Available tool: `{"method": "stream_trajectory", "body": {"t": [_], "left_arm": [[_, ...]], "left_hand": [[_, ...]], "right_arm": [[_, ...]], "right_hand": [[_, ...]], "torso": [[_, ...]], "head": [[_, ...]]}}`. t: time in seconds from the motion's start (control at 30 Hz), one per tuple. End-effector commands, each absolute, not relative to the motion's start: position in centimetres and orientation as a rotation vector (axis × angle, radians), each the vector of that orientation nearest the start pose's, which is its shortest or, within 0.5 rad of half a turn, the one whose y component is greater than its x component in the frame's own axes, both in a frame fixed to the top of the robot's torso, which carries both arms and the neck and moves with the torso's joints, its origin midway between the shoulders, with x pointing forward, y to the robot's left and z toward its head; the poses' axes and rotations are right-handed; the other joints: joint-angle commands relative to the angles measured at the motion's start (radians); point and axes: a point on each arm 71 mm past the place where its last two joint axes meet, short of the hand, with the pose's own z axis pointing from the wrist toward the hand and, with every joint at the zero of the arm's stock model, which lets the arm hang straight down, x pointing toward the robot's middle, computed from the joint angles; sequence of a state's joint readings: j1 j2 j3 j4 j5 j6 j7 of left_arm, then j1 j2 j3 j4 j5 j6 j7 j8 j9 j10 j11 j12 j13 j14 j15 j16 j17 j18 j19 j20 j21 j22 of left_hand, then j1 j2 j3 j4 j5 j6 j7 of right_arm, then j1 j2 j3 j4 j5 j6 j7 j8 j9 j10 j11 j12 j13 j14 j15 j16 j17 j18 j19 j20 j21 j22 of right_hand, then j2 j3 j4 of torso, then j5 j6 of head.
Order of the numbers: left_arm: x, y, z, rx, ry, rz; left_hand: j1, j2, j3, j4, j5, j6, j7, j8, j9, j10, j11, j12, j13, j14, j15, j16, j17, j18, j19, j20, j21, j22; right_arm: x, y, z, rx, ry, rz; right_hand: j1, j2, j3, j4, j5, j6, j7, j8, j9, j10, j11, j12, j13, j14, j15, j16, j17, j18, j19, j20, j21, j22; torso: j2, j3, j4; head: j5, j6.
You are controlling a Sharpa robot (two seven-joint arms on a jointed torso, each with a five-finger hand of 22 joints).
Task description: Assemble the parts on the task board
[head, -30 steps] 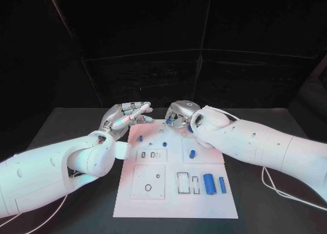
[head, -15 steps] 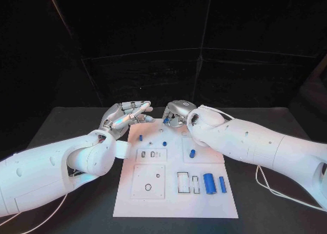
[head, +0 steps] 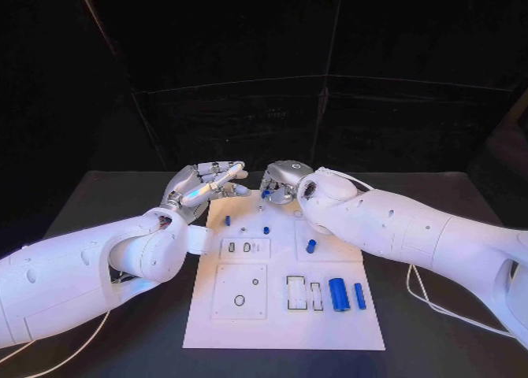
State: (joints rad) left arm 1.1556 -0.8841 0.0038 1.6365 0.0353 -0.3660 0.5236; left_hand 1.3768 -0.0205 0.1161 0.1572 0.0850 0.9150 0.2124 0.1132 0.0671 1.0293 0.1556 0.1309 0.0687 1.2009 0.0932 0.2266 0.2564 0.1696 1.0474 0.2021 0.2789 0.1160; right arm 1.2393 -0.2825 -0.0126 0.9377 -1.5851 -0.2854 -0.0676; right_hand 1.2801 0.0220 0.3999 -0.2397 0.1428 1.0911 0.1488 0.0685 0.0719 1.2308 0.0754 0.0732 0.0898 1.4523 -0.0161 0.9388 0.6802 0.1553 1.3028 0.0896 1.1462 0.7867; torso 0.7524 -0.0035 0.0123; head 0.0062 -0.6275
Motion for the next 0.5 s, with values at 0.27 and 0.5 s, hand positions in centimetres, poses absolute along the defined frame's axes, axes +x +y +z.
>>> {"method": "stream_trajectory", "body": {"t": [0.27, 0.5], "left_arm": [[46.79, 20.05, -16.43, -1.1, 1.276, -1.662], [46.82, 20.09, -16.41, -1.1, 1.277, -1.661]], "left_hand": [[-0.007, 0.003, -0.007, -0.001, -0.004, 0.006, 0.005, -0.006, -0.001, 0.004, 0.002, -0.008, -0.001, 0.007, 0.0, 0.005, 0.003, 0.014, 0.006, -0.001, 0.006, -0.001], [-0.007, 0.003, -0.007, -0.001, -0.004, 0.006, 0.005, -0.006, -0.001, 0.004, 0.002, -0.008, -0.001, 0.007, 0.0, 0.005, 0.003, 0.014, 0.006, -0.001, 0.006, -0.001]], "right_arm": [[57.05, -6.06, -18.16, -0.324, 1.607, 0.573], [57.15, -6.18, -18.14, -0.318, 1.603, 0.569]], "right_hand": [[-0.003, -0.014, 0.007, 0.006, -0.006, -0.009, 0.01, -0.004, -0.001, -0.015, 0.007, -0.007, -0.003, -0.006, 0.005, 0.004, 0.0, -0.018, -0.01, 0.001, 0.005, 0.0], [-0.024, -0.037, 0.007, 0.022, -0.013, -0.059, 0.031, -0.009, -0.008, -0.081, 0.022, -0.014, -0.017, -0.009, 0.022, 0.0, -0.006, -0.011, -0.037, 0.009, -0.02, -0.045]], "torso": [[0.001, 0.0003, -0.0006], [0.001, 0.0001, -0.0012]], "head": [[0.001, -0.002], [0.003, -0.002]]}}
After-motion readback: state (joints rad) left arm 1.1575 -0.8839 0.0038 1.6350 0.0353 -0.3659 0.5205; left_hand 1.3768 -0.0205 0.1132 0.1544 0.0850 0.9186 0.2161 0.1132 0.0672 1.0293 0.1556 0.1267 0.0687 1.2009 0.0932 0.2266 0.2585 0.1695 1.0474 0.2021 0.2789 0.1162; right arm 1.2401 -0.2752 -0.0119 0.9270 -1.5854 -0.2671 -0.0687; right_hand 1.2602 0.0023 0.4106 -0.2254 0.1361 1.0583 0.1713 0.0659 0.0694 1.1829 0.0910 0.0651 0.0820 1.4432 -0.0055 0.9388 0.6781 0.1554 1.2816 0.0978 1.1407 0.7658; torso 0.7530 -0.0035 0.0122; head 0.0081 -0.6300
